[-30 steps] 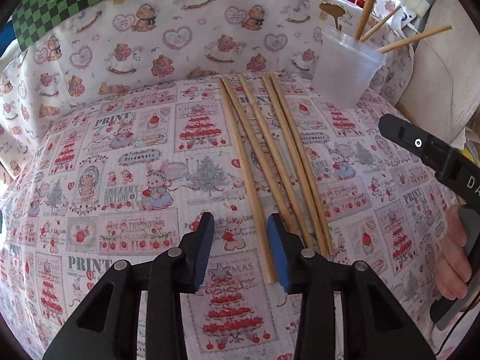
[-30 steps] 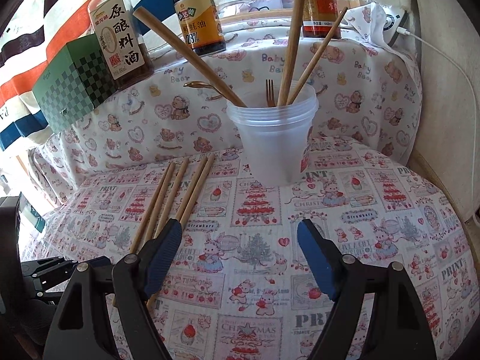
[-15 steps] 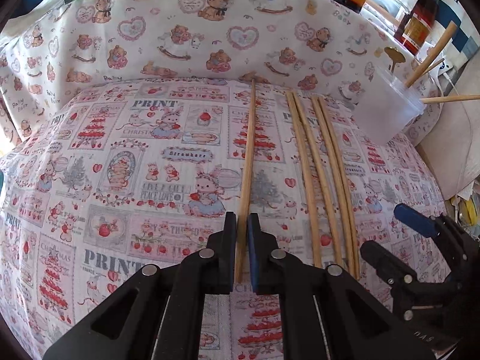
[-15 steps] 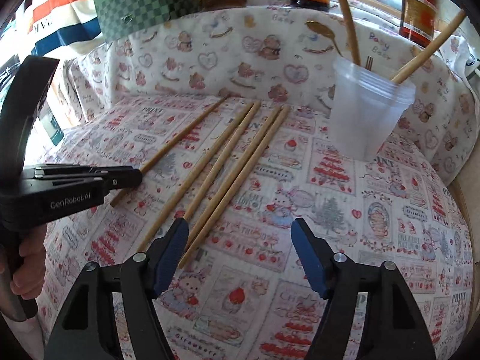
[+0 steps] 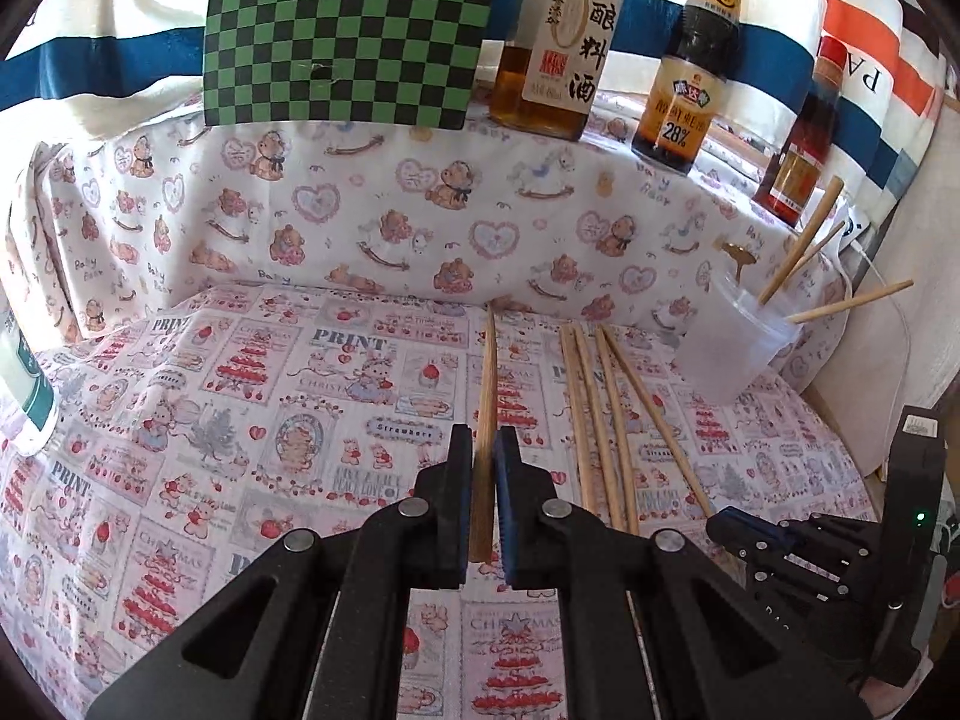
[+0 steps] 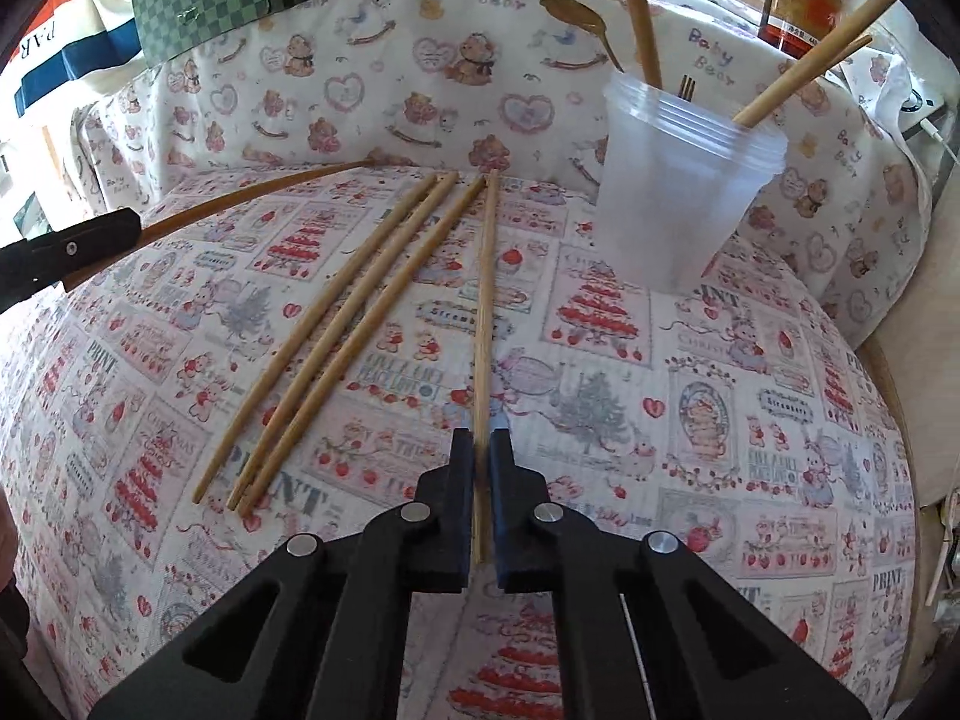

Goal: Organize utensils
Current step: 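Grasp a chopstick with the left gripper while the right gripper grasps another chopstick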

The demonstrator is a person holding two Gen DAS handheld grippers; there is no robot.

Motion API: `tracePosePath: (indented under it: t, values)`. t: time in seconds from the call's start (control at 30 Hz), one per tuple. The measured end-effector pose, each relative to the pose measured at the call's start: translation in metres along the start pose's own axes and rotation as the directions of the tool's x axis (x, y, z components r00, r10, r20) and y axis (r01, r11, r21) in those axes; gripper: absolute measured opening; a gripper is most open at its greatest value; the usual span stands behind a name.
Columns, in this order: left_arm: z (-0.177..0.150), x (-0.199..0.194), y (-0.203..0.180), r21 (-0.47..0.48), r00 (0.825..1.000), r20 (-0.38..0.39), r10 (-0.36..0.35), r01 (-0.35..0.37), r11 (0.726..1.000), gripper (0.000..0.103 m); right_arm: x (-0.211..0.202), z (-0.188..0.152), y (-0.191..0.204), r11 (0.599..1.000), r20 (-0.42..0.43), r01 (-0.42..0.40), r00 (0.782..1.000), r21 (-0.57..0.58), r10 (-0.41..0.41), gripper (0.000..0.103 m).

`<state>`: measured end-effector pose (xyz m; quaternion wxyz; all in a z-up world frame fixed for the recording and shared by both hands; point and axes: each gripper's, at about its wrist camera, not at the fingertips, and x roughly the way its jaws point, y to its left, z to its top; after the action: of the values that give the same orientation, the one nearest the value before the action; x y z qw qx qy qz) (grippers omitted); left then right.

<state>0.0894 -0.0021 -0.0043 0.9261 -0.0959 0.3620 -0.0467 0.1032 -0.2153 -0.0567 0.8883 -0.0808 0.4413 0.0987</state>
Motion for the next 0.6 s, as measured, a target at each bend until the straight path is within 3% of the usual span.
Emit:
tracePosePath:
  t: [0.17,0.23,0.3,0.37,0.47,0.6]
  values:
    - [0.000,-0.012,0.004,-0.061,0.994,0.105,0.027,-0.020,0.998,0.002,-0.008,0.004,-0.022,0.990,0.068,-0.088,0.994,0.112,0.081,0.006]
    - [0.000,-0.018,0.005,-0.066,0.986,0.153,0.069,-0.060,0.996,0.002,-0.025,0.005,-0.026,0.980,0.154,-0.148,0.980,0.129,0.128,0.006]
    - [0.001,-0.024,0.012,-0.087,0.983,0.176,0.047,-0.032,0.996,0.002,-0.047,0.004,-0.021,0.991,0.261,-0.109,0.961,0.081,0.085,0.006]
    - [0.004,-0.025,0.018,-0.106,0.986,0.167,0.031,-0.013,0.994,0.002,-0.064,0.002,-0.015,0.997,0.347,-0.065,0.937,0.036,0.048,0.006]
    - [0.007,-0.019,0.022,-0.117,0.992,0.124,0.011,0.004,0.993,0.002,-0.077,0.002,-0.015,0.997,0.403,-0.065,0.914,0.038,0.044,0.006]
    - [0.004,-0.004,0.011,-0.051,0.998,0.032,0.051,-0.049,0.997,0.002,-0.089,0.001,-0.018,0.994,0.452,-0.046,0.892,0.095,-0.002,0.006]
